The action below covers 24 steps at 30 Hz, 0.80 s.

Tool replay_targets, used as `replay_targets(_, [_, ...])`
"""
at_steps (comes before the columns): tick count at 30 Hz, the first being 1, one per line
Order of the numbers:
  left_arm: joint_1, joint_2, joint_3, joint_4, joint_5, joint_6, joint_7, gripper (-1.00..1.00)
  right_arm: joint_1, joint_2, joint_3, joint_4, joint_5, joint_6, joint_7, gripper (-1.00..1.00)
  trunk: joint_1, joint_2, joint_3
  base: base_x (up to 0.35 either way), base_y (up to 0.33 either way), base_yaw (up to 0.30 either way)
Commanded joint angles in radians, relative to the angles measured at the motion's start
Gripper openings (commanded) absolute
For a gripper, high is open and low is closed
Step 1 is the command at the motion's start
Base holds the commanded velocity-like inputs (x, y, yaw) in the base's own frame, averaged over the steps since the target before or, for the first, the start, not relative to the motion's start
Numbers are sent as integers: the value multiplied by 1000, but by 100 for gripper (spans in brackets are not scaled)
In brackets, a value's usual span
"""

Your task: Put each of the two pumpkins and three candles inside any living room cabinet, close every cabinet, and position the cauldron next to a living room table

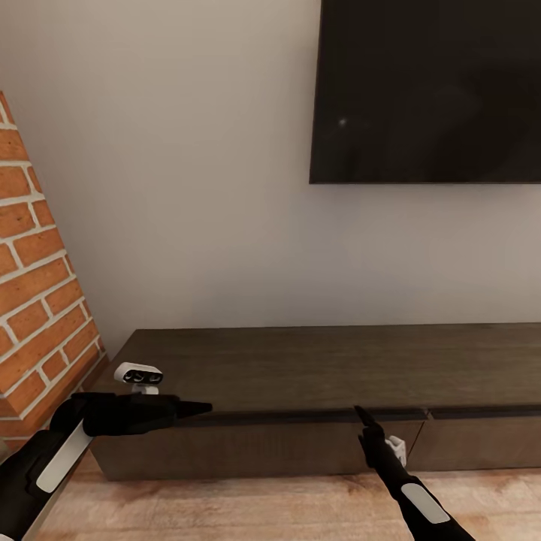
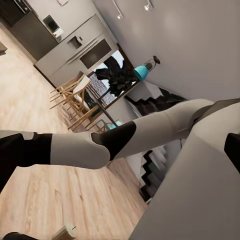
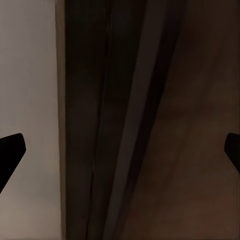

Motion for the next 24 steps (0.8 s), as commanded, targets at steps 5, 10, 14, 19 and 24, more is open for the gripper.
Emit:
replay_targets(5, [-1,1,-2,3,2,11,-3,100,0,-1,-1,0,-12,-12,8,100,0,0,-1,0,0,0])
replay_targets(10, [-1,2,-2,3,2,11,-3,100,0,-1,-1,1,-12,-15,11,100,0,0,-1,0,0,0])
replay_targets(14, [-1,2,-1,4,2,11,-3,100,0,-1,-1,0,-12,-15,13,100,0,0,-1,0,0,0])
replay_targets(19, [-1,3,-1,4,3,11,-3,100,0,-1,-1,0,-12,-15,18,100,0,0,-1,0,0,0])
replay_targets(24, [-1,3,-1,4,4,11,-3,100,0,-1,0,0,-12,-15,20,100,2,-1,-16,0,0,0])
